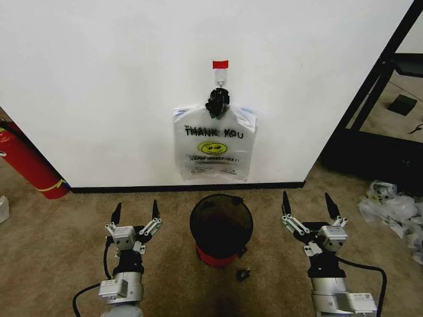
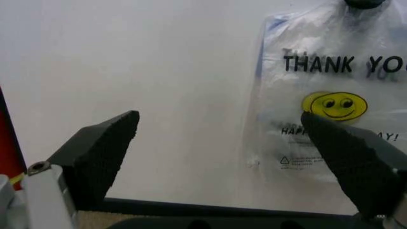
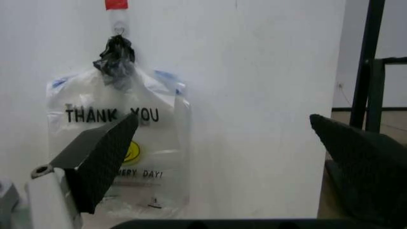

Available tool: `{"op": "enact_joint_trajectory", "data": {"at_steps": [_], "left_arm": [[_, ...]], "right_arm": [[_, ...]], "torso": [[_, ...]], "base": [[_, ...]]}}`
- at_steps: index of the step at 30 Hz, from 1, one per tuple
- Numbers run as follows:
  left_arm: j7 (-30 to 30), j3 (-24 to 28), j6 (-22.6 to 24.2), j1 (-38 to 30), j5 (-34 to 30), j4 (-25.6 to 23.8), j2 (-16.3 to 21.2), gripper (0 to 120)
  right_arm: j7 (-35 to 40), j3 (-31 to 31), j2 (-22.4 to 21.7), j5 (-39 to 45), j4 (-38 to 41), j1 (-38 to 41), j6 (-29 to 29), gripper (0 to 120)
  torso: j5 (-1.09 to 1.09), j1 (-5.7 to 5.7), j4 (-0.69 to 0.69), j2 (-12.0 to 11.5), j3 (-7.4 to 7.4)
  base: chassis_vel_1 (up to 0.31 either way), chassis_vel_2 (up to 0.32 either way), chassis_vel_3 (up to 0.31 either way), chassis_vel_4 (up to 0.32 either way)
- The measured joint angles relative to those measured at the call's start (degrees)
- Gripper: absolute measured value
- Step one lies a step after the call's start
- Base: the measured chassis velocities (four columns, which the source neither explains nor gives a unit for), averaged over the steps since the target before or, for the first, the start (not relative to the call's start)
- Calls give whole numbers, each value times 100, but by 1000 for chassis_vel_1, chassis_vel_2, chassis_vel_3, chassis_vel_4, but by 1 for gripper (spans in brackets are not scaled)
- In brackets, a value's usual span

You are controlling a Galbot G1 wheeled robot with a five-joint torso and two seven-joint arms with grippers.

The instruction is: Pick up the garbage bag from the wall and place it over the trash bin.

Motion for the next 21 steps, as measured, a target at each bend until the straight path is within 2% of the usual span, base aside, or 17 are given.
{"op": "enact_joint_trajectory", "data": {"at_steps": [9,12,14,15,18,20,21], "left_arm": [[1,4,-9,17,47,-15,-80,100],[2,5,-10,27,62,-15,-107,100],[2,19,-11,44,87,-12,-91,100],[2,19,-11,44,87,-12,-91,100],[4,233,43,-92,93,108,127,100],[18,417,81,-251,103,222,303,100],[22,440,75,-225,115,243,328,100]], "right_arm": [[-68,-103,-204,176,-295,215,-23,100],[-158,-227,-412,505,-435,481,-112,100],[-297,-392,-731,1102,-550,864,-334,100],[-297,-392,-731,1102,-550,864,-334,100],[-735,-454,-1186,2344,-771,1453,-685,100],[-1075,-474,-1394,3094,-1028,1838,-875,100],[-1216,-584,-1485,3407,-1219,2148,-970,100]], "torso": [[0,0,0,0,0],[0,0,-3,0,0],[1,0,1,0,0],[1,0,1,0,0],[2,0,7,0,0],[-5,0,-13,0,0],[0,1,-7,0,1]], "base": [[0,0,0,0],[0,0,0,0],[0,0,0,0],[0,0,0,0],[0,0,0,0],[0,0,0,0],[0,0,0,0]]}}
